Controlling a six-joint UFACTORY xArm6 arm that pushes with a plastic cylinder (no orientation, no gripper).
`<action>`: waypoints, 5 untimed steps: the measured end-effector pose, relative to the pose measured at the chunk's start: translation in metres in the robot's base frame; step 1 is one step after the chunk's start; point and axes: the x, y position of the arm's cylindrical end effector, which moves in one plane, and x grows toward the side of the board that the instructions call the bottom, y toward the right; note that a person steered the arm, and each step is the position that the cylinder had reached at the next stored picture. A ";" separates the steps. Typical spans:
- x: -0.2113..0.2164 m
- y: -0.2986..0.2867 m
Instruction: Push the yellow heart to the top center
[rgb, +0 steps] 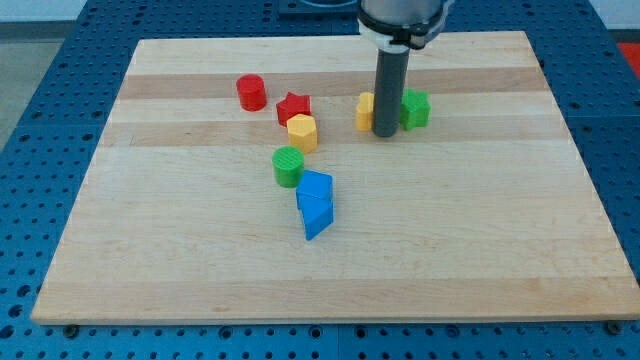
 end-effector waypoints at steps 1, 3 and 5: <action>-0.027 0.000; -0.039 -0.001; -0.009 -0.028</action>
